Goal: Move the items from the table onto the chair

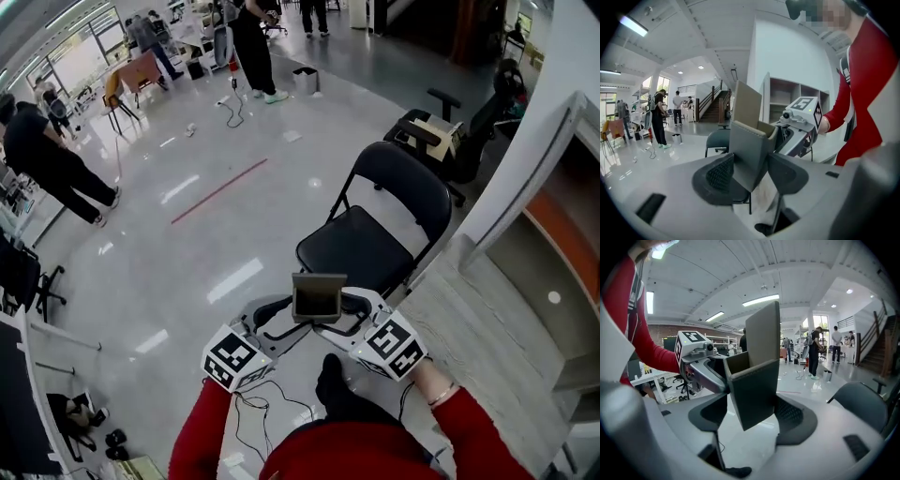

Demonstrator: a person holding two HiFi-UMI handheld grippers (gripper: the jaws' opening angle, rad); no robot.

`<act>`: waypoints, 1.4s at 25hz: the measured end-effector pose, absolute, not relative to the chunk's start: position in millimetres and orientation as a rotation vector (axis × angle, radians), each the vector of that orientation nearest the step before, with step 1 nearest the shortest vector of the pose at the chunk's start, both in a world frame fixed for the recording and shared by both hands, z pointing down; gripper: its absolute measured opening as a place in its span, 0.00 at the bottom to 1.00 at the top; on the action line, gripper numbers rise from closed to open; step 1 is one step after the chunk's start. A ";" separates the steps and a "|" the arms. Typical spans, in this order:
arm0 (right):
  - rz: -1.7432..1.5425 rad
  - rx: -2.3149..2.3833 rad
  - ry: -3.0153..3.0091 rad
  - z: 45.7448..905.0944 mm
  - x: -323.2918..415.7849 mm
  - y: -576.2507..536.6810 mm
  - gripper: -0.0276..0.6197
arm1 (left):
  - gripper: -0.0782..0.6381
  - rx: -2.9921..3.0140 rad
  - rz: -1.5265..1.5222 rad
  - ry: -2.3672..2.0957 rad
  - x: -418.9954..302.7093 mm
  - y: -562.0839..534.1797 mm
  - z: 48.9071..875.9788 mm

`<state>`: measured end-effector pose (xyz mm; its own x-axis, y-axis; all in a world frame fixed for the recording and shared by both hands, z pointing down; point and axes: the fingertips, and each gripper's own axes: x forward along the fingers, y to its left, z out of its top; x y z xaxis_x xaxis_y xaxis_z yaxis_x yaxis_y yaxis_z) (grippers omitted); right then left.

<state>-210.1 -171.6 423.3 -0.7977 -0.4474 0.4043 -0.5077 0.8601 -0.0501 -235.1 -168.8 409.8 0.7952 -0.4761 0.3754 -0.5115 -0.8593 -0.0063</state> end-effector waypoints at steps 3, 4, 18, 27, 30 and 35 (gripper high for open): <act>0.260 0.796 -2.648 423.3 -201.0 -227.4 0.55 | 0.44 2.934 0.607 -0.719 -226.3 -225.7 408.9; 0.270 0.829 -2.644 422.3 -196.5 -242.3 0.55 | 0.44 2.947 0.620 -0.684 -221.6 -241.2 407.8; 0.563 1.427 -2.331 486.1 -134.6 -373.4 0.55 | 0.44 2.996 0.726 0.097 -154.3 -383.2 467.4; 0.739 1.712 -2.122 552.0 -127.8 -411.6 0.55 | 0.44 2.961 0.813 0.507 -144.2 -427.3 533.9; 0.786 1.726 -2.067 592.1 -120.3 -416.1 0.55 | 0.44 2.894 0.835 0.557 -135.7 -432.9 577.4; 0.850 1.738 -2.006 671.9 -106.1 -427.0 0.55 | 0.43 2.854 0.896 0.585 -121.0 -444.5 657.7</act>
